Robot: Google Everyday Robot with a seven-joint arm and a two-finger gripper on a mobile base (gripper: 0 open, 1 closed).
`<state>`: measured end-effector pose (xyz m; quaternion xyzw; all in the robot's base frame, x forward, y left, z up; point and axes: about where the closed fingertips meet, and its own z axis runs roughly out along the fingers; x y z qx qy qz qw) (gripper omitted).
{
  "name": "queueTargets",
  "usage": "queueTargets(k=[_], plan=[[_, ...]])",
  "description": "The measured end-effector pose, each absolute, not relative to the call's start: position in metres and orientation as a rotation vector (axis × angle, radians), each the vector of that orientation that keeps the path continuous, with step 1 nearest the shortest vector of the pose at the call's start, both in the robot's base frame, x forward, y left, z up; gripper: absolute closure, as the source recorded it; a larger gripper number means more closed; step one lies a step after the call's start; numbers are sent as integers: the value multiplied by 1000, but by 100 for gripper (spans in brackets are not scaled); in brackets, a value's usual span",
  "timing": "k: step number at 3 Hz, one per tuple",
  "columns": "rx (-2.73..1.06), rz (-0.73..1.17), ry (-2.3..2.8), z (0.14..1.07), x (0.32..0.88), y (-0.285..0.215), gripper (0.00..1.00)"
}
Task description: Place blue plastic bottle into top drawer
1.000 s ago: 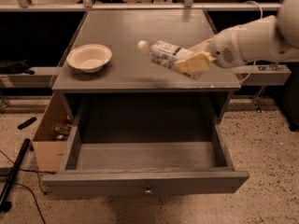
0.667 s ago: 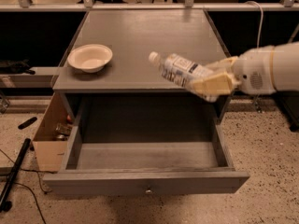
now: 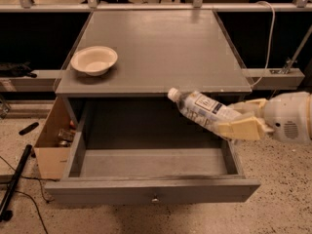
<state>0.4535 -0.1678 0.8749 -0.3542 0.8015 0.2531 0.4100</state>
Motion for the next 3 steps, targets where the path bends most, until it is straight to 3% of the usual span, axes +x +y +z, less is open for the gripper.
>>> queueTargets(k=[2,3], plan=[[-1059,653,2072,824,494,-145,100],[-1184,646,2053,819,522,-109,100]])
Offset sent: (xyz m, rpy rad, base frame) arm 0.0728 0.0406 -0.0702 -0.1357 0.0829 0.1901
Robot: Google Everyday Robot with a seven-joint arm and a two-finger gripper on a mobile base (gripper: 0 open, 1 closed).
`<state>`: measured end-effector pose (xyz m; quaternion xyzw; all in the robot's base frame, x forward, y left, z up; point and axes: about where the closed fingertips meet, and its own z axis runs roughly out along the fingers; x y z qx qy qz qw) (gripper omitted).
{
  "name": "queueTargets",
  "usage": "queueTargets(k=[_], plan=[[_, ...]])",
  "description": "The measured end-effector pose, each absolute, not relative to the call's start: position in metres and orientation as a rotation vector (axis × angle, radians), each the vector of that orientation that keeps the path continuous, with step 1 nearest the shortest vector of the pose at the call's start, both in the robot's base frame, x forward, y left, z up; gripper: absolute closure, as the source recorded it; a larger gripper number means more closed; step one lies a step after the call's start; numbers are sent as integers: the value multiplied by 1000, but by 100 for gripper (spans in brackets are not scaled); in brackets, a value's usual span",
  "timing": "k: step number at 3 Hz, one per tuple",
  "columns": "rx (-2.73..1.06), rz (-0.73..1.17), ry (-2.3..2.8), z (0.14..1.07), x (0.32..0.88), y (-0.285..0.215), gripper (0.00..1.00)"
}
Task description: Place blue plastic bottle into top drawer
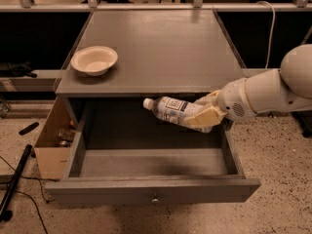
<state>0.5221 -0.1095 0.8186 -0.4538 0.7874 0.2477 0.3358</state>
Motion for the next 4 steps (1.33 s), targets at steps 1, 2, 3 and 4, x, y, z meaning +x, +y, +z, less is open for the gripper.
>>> queueTargets(k=[1,2,3,4], plan=[[-1184,646,2053,819,522,-109,100],[-1189,694,2080,786,510,-85,100],[-1181,733,2112,749,496,-66,100],[-1138,778,2096,718,492,-48,100]])
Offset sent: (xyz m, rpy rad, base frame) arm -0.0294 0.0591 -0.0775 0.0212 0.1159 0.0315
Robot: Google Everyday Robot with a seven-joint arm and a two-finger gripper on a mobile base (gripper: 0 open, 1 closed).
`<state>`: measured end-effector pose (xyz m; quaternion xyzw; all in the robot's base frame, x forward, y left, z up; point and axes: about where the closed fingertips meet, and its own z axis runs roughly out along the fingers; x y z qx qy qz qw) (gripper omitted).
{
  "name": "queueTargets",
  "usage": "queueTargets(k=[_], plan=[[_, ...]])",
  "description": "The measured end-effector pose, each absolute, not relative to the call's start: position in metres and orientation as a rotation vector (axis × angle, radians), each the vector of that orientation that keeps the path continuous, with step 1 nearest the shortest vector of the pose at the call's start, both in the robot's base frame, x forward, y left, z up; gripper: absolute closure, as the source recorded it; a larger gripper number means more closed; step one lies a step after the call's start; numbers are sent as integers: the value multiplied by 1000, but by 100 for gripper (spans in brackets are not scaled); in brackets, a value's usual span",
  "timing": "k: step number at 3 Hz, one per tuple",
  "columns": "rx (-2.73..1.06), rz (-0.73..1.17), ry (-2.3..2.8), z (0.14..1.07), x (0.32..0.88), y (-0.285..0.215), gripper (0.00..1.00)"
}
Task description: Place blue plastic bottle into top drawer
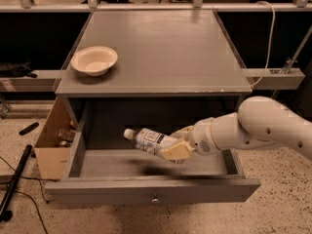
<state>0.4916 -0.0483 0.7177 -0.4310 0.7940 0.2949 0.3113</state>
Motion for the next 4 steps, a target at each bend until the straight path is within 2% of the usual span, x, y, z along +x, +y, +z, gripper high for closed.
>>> queueTargets(k=[2,4], plan=[[-1035,757,2057,670,540,-58,100],[-1025,758,2157,610,556,-71,100]])
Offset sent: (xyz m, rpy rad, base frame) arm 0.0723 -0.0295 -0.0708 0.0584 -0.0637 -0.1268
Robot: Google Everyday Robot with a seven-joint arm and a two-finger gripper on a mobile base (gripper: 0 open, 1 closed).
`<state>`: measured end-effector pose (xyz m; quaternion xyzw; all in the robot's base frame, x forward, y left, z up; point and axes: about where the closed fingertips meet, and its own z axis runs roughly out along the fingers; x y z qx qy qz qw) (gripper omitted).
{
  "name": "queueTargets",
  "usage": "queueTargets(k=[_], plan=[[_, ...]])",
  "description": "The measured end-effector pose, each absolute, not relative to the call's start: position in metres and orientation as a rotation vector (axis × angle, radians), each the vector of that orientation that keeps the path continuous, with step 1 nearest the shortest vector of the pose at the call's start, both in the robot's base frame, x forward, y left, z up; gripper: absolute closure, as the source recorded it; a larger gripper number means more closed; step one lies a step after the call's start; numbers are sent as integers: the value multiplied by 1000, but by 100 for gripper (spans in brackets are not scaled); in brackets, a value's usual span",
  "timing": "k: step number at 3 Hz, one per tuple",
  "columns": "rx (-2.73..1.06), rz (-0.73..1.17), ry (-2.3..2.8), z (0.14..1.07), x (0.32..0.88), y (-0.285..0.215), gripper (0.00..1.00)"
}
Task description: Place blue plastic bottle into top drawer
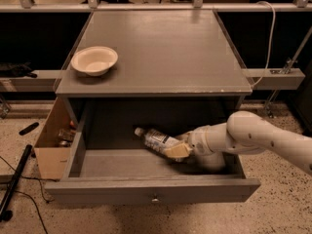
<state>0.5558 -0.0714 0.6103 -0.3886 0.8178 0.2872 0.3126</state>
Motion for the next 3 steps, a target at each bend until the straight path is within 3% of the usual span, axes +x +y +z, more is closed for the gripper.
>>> queueTargets(k=[1,2,3], plan=[[-1029,755,2165,610,557,-71,100],[-1029,755,2165,610,557,-71,87],[-1029,755,2165,610,557,-71,64]])
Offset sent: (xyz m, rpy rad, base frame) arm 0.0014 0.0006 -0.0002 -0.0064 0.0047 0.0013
